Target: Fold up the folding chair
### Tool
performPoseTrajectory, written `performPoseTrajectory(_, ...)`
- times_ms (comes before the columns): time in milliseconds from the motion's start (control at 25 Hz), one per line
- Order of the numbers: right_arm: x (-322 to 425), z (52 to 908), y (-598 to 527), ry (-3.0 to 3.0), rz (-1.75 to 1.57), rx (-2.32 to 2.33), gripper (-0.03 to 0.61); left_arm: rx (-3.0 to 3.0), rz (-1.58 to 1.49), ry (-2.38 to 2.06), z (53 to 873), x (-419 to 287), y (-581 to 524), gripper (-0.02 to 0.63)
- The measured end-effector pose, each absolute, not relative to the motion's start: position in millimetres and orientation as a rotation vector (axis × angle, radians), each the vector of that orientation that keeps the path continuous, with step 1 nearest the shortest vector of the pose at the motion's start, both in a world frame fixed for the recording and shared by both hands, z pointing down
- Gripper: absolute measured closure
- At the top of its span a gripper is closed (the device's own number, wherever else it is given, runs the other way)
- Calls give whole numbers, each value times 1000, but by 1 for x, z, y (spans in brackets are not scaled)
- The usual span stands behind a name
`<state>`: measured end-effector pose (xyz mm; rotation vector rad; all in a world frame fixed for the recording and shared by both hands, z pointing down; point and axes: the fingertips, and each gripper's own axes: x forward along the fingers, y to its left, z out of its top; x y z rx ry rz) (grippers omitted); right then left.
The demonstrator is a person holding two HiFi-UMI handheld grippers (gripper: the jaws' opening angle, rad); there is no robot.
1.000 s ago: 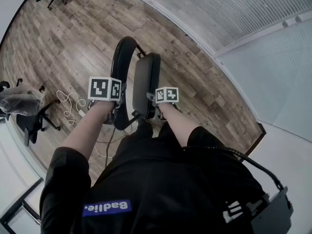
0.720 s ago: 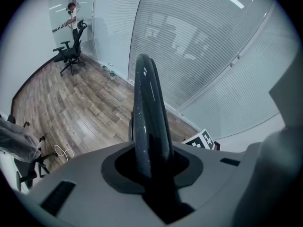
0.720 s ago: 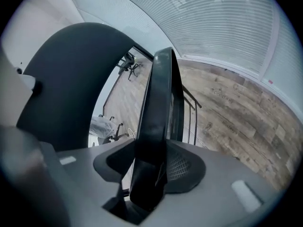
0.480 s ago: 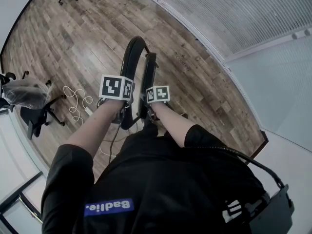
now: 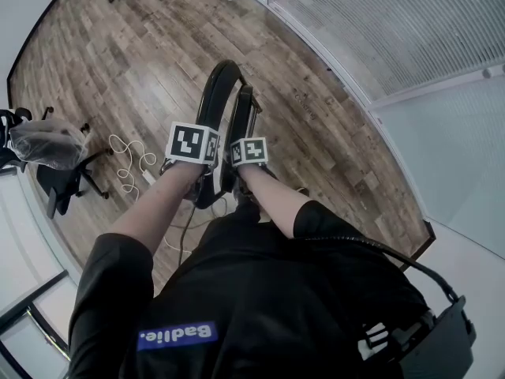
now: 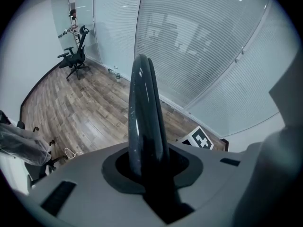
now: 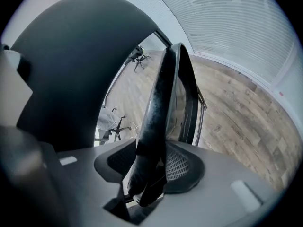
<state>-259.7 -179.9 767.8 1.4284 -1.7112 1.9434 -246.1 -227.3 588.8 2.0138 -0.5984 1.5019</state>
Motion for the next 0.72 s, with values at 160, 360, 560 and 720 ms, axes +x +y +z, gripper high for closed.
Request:
performPoseTrajectory(160,-264,768,-183,-1706,1938,1434,417,2019,1535,-607,590,-253,-231,528)
performPoseTrajectory(360,-266,769,-186,-1712,1929,1430,416,2019,1540,-617,591,-256,-237,528)
performPoseTrajectory(560,-265,768,-186,-1716,1929,1421,416,2016,1542,-619,591,-255,-237,528)
performPoseTrajectory(720,-264,768,-184,-1730,1905,1405,414,2033,1565,-619,591,-255,-237,528)
